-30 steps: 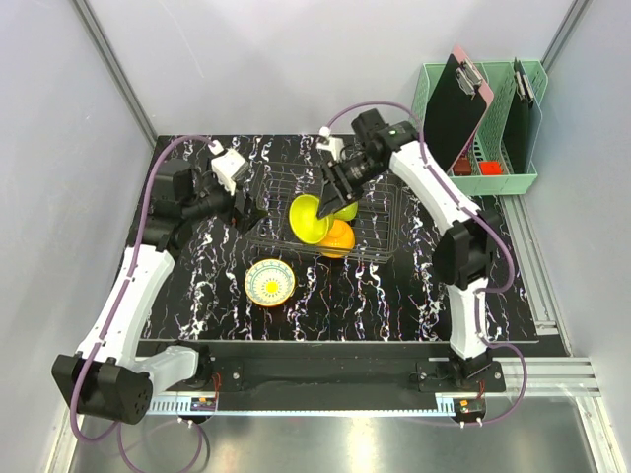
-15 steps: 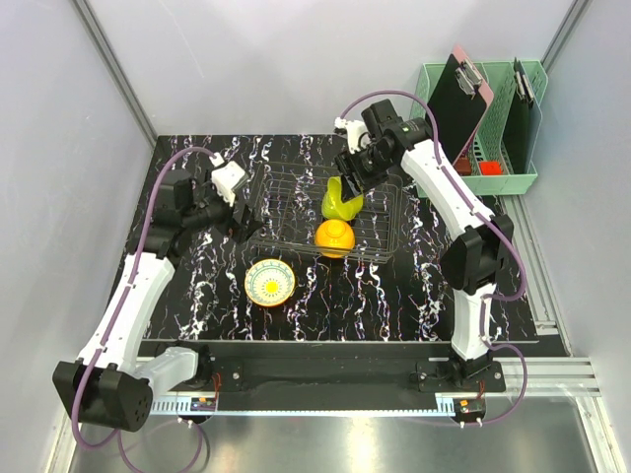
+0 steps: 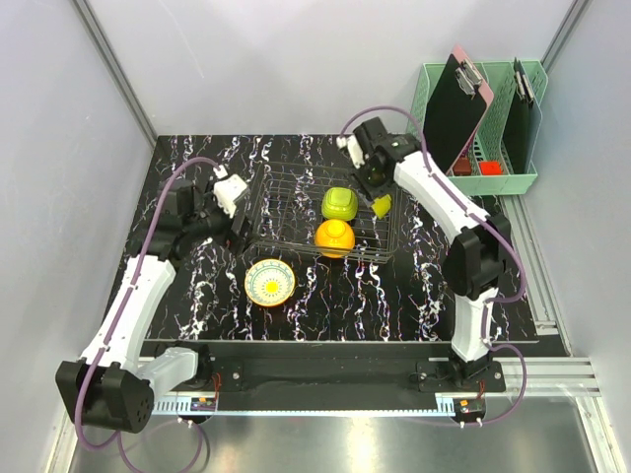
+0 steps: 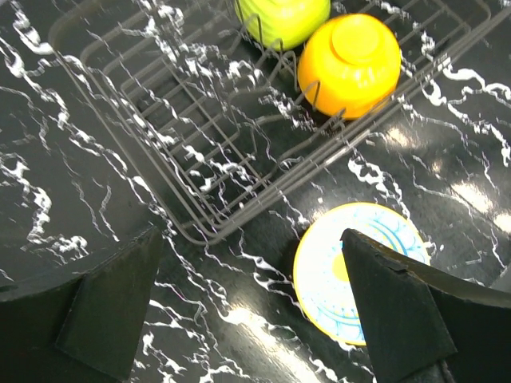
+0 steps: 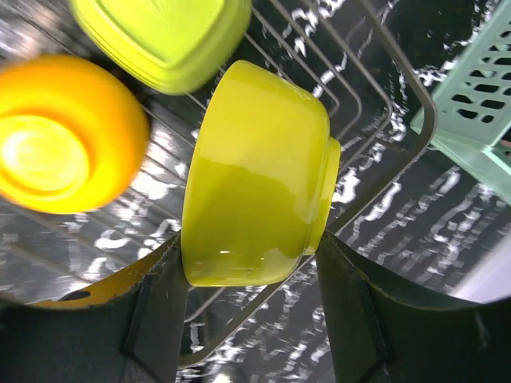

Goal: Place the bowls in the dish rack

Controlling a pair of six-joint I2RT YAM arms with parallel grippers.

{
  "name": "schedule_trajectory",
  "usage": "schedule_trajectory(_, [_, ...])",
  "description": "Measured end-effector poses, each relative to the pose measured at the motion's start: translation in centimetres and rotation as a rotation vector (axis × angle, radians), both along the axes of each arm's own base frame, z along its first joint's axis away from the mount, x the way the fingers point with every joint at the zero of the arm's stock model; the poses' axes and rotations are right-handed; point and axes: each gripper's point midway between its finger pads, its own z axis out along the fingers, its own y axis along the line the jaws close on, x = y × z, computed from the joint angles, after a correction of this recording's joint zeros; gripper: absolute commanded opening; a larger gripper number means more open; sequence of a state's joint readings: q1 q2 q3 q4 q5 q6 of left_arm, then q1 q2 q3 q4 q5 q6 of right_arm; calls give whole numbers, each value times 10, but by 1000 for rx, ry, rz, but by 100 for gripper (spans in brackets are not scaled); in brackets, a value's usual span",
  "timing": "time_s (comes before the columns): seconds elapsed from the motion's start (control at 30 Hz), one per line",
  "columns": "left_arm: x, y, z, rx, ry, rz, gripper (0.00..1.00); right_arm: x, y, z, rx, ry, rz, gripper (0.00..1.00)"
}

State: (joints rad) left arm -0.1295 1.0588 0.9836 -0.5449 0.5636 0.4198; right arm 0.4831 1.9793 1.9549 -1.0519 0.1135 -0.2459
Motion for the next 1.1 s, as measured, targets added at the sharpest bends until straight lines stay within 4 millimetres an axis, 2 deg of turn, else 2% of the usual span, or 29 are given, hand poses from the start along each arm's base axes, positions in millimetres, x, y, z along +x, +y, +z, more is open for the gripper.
schedule_trajectory(0.17, [-5,3,-14,11,36,1,99,-8,-4,-21,-198,-35,57,0])
schedule_trajectory(0.3, [-7,6,-17,17,40,6,99,-4,-3,-18,-286,-86,79,0])
schedule_trajectory(0.43, [-8,11,-22,21,51,16,99,7,-9,-14,-346,-137,67,0])
schedule_trajectory(0.57, [-9,15,-27,22,64,26,99,12,-14,-24,-410,-144,71,0])
schedule_trajectory(0.83, [-7,20,-27,18,62,39,99,8,-8,-58,-493,-96,135,0])
schedule_trajectory(1.1, [-9,23,-31,14,72,37,99,1,-3,-64,-576,-103,195,0])
